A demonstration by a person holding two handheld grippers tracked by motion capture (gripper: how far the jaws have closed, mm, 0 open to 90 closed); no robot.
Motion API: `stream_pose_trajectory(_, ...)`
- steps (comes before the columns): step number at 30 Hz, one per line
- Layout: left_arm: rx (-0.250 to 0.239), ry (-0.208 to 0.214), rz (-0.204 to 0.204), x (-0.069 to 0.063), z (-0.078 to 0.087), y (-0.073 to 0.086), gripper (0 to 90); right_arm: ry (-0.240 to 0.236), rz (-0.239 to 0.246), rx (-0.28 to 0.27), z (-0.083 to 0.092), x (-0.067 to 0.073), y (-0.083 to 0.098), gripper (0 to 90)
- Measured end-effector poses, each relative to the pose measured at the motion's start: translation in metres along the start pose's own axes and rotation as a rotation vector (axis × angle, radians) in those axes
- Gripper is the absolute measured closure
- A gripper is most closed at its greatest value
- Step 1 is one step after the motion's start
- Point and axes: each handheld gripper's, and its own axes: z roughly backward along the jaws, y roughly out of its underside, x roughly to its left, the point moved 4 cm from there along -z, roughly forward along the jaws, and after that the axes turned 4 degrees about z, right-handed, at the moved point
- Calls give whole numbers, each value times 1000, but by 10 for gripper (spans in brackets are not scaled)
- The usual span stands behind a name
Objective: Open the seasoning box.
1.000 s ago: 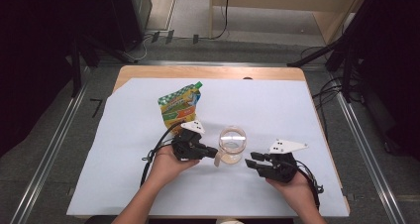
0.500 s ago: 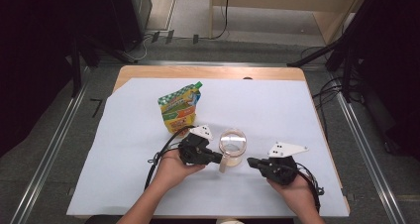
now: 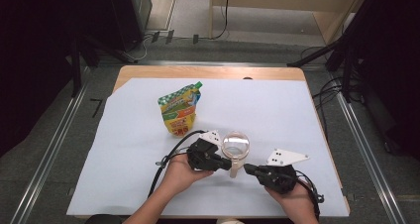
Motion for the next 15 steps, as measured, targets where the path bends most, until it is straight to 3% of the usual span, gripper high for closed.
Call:
stream_pose_trajectory(8, -9, 1, -2, 4, 16, 0, 827, -26, -4, -2, -2, 13, -1, 900)
stream_pose_trajectory(15, -49, -38, 22, 19, 37, 3, 792, -52, -5, 8, -17, 27, -2, 900)
